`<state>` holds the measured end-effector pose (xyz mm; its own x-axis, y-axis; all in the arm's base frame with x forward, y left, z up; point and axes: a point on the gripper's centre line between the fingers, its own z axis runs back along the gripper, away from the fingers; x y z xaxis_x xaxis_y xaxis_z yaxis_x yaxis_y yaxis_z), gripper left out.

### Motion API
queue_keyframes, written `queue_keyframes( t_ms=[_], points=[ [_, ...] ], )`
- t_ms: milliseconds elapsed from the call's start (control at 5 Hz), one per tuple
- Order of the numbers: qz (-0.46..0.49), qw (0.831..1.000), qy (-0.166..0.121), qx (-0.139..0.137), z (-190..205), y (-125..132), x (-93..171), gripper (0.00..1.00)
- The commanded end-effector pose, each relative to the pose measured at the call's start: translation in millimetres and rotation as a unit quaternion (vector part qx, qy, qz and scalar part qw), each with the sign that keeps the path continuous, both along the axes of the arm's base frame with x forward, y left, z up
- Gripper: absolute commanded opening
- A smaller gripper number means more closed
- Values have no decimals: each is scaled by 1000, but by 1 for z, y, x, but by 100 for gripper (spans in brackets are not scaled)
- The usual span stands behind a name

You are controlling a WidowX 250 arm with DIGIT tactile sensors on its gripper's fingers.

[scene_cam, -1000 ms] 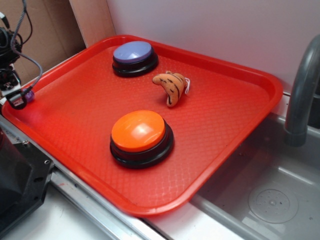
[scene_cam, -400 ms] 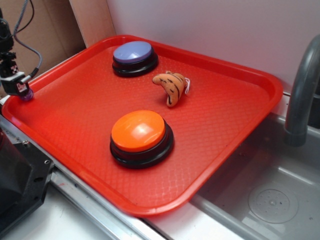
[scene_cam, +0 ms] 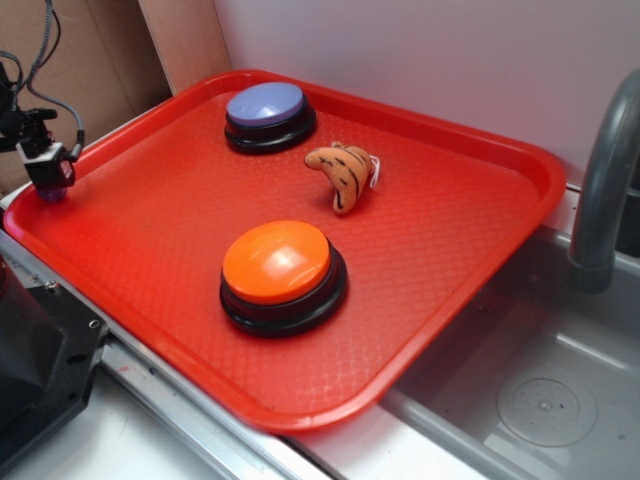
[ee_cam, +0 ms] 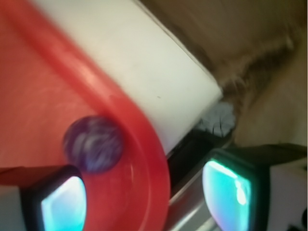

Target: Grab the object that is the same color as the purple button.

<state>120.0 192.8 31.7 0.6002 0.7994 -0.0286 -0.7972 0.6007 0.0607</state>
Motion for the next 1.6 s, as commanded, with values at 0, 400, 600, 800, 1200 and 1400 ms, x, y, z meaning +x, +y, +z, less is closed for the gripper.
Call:
queue_keyframes(
  t_ms=[0,400,600,800,1200,1400],
  points=[
    [68,997,11,30,9,14,8,100],
    [68,997,11,30,9,14,8,100],
    [137,988,6,78,9,13,7,100],
    [210,972,14,104,17,3,6,100],
    [263,961,-17,88,2,4,8,100],
    [290,951,-34,101,-8,8,16,100]
  ],
)
